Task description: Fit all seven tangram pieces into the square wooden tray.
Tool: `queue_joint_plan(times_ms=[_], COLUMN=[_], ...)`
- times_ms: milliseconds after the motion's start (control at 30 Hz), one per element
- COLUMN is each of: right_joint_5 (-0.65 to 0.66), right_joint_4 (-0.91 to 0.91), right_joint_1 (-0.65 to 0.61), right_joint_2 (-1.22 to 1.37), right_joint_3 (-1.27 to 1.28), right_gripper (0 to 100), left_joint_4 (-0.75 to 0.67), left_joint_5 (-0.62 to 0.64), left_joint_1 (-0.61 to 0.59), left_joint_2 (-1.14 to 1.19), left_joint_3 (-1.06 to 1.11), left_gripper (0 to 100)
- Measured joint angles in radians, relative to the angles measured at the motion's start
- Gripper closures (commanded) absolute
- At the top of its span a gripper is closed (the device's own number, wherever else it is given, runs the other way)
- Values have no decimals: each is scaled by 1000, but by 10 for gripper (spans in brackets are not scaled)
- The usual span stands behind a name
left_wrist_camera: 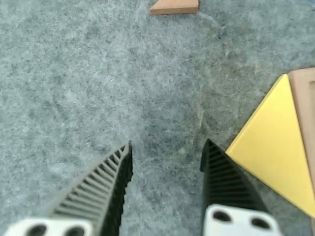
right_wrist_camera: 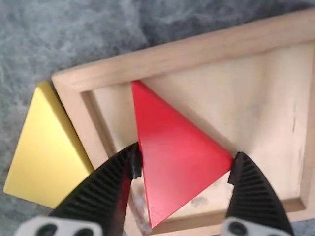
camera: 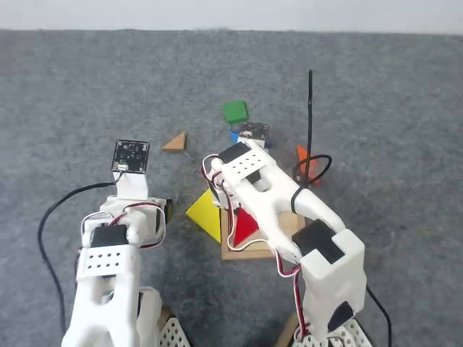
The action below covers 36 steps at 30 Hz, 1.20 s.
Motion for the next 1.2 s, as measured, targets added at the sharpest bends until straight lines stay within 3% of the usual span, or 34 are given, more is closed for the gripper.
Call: queue_joint_plan(times_ms=[100, 300, 1033, 1200], right_joint_5=[6, 61, 155, 255], right_joint_4=[2, 69, 229, 238], right_joint_1=[0, 2, 15, 25], right_joint_2=[0, 6, -14, -81], right_joint_3=[0, -41, -104, -107], right_gripper=[807, 993, 983, 983], left_joint_4=[0, 0, 0, 0], left_joint_5=[0, 0, 0, 0], left_joint_1=[0, 0, 0, 0], left_joint_2=[0, 0, 0, 0], left_joint_3=[0, 0, 0, 0], left_gripper=[776, 776, 776, 776])
